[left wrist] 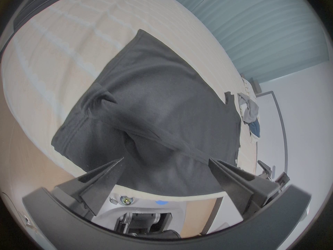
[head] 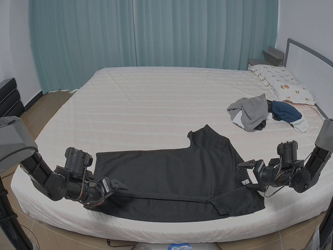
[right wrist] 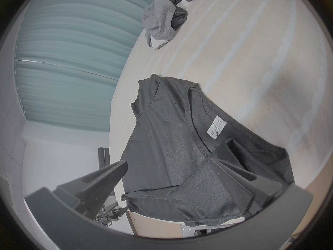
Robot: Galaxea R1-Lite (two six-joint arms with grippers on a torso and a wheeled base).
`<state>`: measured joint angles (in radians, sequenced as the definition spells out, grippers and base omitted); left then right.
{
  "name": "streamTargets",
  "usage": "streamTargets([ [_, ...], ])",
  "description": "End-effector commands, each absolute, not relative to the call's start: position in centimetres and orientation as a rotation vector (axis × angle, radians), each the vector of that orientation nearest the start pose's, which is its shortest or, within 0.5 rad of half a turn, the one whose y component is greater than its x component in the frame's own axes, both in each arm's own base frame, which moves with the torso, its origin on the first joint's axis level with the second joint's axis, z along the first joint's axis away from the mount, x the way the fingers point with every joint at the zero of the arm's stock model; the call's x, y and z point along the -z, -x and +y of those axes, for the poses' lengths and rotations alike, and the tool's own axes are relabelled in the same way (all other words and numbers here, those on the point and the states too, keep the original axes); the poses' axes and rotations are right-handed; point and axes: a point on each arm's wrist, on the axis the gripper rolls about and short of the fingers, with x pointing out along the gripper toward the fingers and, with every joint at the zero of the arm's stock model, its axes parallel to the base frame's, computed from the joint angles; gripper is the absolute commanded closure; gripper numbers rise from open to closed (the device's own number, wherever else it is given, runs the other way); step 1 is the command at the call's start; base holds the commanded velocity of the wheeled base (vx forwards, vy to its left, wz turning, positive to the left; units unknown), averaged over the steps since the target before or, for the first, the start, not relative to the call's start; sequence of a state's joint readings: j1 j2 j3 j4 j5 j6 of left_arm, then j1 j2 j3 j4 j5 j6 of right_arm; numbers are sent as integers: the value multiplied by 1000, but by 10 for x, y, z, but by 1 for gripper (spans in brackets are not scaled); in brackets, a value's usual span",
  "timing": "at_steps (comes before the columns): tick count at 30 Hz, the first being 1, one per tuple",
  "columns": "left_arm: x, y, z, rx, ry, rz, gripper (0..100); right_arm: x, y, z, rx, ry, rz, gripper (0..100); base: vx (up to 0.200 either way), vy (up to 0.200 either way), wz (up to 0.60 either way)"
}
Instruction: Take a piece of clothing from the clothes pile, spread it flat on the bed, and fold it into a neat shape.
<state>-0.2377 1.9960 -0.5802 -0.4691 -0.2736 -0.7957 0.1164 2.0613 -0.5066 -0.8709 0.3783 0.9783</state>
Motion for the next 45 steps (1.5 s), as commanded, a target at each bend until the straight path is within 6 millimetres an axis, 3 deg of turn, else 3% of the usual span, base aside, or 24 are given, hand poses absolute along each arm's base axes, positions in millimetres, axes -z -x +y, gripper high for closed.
streamTargets([
  [1,-16,-294,-65,-10,736,1077,0,-26,-296,43,-104,-1007,869,0,0,0,0],
  [12,-30,-324,-30,-86,820,937,0,-27,-296,44,-107,-1007,867,0,0,0,0],
  [16,-33,-344,-8,-144,941,835,0,-26,-295,44,-105,-1007,870,0,0,0,0],
  [22,-43,-349,4,-138,1033,719,0,-26,-295,44,-103,-1007,873,0,0,0,0],
  [28,-48,-337,4,-109,980,750,0,-26,-295,44,-102,-1006,872,0,0,0,0],
  [31,-39,-323,3,-77,841,844,0,-26,-295,44,-101,-1006,871,0,0,0,0],
  [36,-28,-314,-8,-53,779,924,0,-26,-295,44,-99,-1005,870,0,0,0,0],
  [45,-14,-320,-17,-37,751,974,0,-30,-297,40,-99,-1006,839,0,0,0,0],
])
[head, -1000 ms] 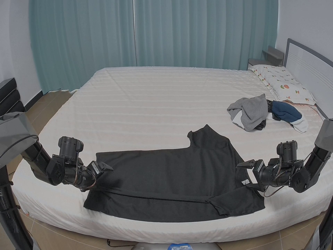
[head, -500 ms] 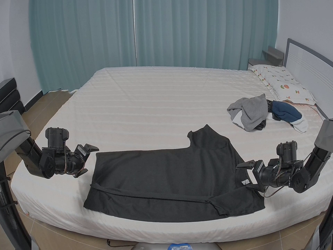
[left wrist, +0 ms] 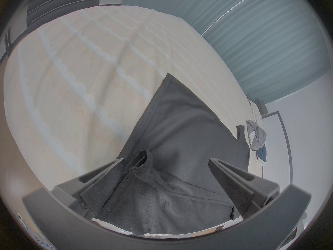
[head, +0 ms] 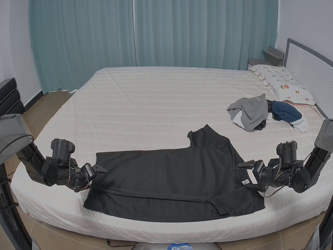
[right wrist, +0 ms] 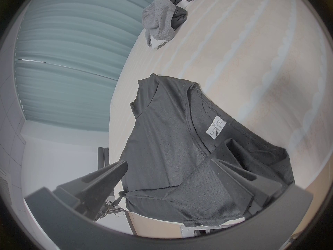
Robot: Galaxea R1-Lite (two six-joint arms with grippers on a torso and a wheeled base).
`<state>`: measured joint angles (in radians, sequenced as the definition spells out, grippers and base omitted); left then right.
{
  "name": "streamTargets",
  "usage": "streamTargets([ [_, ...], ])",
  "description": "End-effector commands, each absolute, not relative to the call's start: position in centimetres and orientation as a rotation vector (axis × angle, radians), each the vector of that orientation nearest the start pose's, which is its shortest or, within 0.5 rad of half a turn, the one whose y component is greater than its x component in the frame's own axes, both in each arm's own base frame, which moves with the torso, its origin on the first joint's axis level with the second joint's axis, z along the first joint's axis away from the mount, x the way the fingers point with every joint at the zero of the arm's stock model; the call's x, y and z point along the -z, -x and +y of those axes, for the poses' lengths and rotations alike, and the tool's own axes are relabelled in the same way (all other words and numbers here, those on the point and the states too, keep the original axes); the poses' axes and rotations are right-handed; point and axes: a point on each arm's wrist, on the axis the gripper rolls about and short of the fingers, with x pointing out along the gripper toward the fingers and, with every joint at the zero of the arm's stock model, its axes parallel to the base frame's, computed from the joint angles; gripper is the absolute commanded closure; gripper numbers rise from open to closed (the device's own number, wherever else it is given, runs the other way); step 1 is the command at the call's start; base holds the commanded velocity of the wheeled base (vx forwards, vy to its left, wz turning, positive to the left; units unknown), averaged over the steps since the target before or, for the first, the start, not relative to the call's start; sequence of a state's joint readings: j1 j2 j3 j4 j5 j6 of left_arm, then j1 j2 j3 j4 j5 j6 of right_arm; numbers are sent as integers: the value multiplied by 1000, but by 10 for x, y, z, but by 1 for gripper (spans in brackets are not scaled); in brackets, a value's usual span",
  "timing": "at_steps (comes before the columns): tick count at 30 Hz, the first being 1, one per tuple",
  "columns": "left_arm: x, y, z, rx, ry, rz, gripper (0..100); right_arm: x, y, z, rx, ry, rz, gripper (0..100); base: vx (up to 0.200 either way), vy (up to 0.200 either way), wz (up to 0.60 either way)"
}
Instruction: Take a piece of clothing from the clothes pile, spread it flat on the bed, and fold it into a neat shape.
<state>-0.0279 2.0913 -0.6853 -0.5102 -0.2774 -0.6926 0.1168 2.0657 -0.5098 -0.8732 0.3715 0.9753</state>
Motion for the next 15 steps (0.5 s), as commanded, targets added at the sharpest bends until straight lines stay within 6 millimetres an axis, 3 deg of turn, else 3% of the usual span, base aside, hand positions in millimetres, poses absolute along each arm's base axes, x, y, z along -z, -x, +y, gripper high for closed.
streamTargets([
  [1,-14,-322,-17,-36,751,972,0,-32,-297,38,-101,-1009,822,0,0,0,0],
  [5,-9,-322,-19,-36,745,987,0,-32,-299,26,-84,-992,780,0,0,0,0],
  [6,-9,-322,-19,-37,747,989,100,-32,-300,23,-79,-980,773,0,0,0,0],
  [15,-10,-317,-18,-50,747,1001,100,-22,-298,18,-71,-899,787,0,0,0,0],
])
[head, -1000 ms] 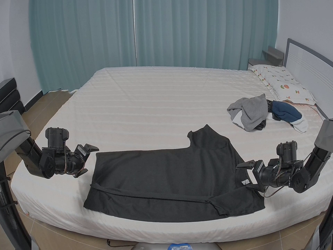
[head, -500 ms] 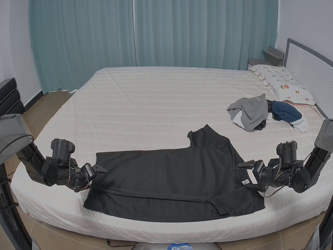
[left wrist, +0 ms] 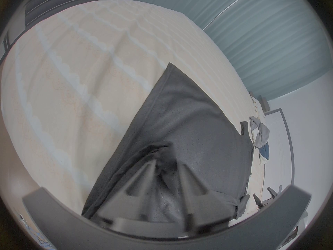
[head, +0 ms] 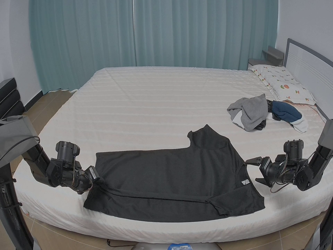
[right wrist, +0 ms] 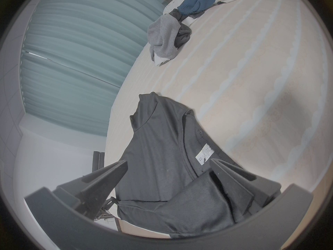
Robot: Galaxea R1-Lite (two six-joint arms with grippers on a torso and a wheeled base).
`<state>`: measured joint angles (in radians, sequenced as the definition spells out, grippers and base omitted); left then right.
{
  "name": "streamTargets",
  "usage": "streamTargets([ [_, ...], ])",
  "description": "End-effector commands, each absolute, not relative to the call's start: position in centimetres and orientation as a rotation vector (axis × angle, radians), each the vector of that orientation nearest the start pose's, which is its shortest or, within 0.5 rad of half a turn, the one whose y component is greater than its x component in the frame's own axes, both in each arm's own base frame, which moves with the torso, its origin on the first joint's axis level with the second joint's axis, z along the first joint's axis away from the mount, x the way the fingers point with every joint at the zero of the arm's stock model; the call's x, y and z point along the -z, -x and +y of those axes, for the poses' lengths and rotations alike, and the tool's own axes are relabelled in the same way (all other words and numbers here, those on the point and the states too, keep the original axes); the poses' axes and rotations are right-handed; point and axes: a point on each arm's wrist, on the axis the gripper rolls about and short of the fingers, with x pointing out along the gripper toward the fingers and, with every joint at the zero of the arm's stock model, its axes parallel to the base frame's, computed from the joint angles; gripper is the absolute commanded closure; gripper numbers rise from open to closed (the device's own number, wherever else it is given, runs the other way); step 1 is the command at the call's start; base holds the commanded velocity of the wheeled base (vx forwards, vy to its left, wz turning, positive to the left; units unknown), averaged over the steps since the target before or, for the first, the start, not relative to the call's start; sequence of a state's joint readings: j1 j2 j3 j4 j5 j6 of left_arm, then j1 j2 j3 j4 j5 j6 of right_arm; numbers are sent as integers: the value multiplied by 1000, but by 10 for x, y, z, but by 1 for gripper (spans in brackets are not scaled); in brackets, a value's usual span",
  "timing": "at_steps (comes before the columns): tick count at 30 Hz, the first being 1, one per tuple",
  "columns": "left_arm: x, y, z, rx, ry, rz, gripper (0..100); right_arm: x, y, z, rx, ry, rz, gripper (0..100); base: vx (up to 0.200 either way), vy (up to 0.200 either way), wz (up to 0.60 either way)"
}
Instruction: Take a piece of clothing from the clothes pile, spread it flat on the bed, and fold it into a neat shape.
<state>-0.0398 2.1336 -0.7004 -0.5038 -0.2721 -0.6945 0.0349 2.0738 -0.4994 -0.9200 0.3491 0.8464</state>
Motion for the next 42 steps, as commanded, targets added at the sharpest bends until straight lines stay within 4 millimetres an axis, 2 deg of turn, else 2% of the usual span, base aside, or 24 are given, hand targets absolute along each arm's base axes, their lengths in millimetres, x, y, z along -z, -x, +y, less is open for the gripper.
streamTargets([
  [1,-12,-316,-17,-58,750,1005,100,-21,-298,19,-76,-883,790,0,0,0,0],
  [10,-45,-303,-14,-57,749,989,100,1,-295,16,-114,-735,844,0,0,0,0],
  [15,-60,-295,-14,-51,742,983,100,-5,-299,15,-159,-687,803,0,0,0,0],
  [19,-63,-289,-14,-42,703,1020,100,-7,-300,11,-211,-661,784,0,0,0,0],
  [26,-66,-288,-13,-47,695,1045,100,1,-303,8,-324,-577,760,0,0,0,0],
  [38,-66,-287,-13,-42,694,1045,100,33,-310,9,-392,-547,767,0,0,0,0],
  [42,-65,-288,-13,-43,694,1048,100,35,-309,9,-391,-554,770,0,0,0,0],
])
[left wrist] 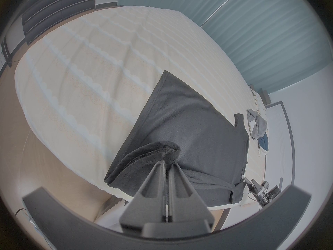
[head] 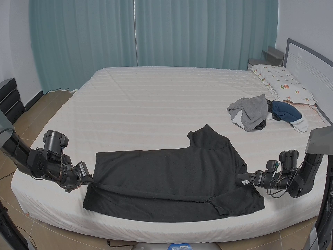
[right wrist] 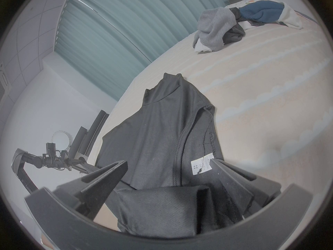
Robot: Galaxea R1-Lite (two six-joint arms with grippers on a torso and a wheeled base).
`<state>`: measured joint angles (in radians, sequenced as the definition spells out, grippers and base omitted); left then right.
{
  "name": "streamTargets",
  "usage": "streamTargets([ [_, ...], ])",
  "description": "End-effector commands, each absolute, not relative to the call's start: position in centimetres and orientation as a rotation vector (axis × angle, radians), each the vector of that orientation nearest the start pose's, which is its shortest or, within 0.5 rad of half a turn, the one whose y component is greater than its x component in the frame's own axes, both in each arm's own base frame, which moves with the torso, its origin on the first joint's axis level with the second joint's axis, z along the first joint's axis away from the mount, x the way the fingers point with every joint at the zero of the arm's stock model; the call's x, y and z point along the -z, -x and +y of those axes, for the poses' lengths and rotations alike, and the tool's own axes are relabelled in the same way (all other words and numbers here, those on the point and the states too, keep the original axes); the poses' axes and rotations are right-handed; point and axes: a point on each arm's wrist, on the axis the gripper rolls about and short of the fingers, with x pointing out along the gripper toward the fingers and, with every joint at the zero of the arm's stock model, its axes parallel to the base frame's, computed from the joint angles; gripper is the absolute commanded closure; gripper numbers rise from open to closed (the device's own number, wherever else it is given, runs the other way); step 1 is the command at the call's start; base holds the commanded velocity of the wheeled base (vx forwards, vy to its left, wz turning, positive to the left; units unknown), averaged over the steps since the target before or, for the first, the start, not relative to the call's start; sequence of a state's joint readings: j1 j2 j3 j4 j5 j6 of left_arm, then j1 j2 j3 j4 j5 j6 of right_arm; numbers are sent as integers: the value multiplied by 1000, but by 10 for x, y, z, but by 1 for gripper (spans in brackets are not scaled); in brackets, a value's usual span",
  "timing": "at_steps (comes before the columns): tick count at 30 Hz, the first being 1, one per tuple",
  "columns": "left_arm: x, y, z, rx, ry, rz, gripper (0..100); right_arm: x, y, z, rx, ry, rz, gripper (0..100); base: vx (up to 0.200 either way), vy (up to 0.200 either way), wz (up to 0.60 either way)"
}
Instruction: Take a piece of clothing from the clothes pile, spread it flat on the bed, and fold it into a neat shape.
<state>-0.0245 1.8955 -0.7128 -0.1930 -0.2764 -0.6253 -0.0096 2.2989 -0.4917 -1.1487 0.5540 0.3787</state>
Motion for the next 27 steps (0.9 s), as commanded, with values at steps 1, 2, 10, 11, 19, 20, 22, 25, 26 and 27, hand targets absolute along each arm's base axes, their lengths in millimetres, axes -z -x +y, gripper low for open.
streamTargets([
  [1,-65,-288,-13,-43,694,1048,100,35,-309,9,-391,-553,769,0,0,0,0],
  [2,-65,-288,-13,-44,694,1049,100,34,-309,9,-391,-555,768,0,0,0,0],
  [10,-64,-288,-13,-43,695,1054,100,33,-306,7,-418,-569,764,0,0,0,0],
  [11,-64,-288,-13,-43,695,1054,100,33,-306,7,-418,-569,764,0,0,0,0],
  [19,-65,-289,-10,-42,703,1047,100,36,-300,-1,-390,-566,776,100,0,0,0],
  [20,-65,-289,-10,-43,704,1046,100,36,-300,-1,-390,-565,775,100,0,0,0],
  [22,-65,-290,-10,-42,705,1045,100,36,-299,-4,-383,-570,775,100,0,0,0],
  [25,-65,-290,-10,-42,705,1045,100,36,-296,-5,-382,-575,781,100,0,0,0],
  [26,-65,-290,-10,-42,705,1045,100,36,-296,-5,-383,-575,783,100,0,0,0],
  [27,-65,-290,-10,-42,705,1045,100,36,-296,-5,-384,-574,780,100,0,0,0],
])
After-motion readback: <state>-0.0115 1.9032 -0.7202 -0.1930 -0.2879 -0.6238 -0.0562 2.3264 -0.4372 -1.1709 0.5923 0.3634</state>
